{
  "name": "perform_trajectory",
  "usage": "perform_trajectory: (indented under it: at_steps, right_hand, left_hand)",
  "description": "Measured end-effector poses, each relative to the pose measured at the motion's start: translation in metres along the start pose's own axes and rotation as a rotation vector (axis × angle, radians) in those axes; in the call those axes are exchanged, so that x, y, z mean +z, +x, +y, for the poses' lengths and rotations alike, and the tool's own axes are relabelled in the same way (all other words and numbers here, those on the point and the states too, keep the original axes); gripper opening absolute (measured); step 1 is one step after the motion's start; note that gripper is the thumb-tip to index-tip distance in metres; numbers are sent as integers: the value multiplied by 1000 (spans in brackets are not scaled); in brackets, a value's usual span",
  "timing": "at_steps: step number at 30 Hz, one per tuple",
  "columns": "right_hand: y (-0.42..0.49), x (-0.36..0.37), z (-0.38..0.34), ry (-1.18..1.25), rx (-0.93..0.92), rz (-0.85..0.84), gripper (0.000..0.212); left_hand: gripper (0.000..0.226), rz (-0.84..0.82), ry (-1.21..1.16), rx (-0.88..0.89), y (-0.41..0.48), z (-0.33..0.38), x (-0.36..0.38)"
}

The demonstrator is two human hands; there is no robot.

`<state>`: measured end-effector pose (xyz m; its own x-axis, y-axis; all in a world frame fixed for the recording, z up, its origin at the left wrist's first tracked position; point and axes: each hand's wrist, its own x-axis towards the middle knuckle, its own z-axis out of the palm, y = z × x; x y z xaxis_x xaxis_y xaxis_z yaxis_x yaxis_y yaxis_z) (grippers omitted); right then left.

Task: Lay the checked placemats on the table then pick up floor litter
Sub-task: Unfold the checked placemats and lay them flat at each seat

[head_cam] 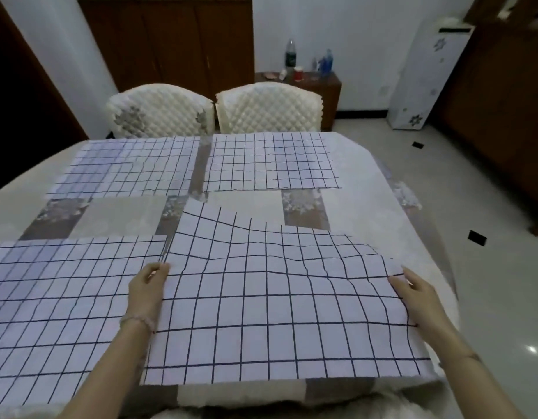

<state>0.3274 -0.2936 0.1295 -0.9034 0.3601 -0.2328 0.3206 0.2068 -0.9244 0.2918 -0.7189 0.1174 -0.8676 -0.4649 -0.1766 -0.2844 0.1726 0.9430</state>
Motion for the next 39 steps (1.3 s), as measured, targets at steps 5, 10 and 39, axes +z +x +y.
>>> perform_trajectory:
  at_steps: [5, 10, 39]
  right_hand:
    - [26, 12, 22, -25, 151, 21, 31]
    - [45, 14, 53, -169, 272, 21, 22]
    - [42, 47, 57, -835, -336, -25, 33]
  left_hand:
    - [17, -36, 126, -119, 21, -28, 26]
    - [24, -54, 220, -203, 33, -54, 34]
    - [56, -452, 1087, 474, -60, -84, 31]
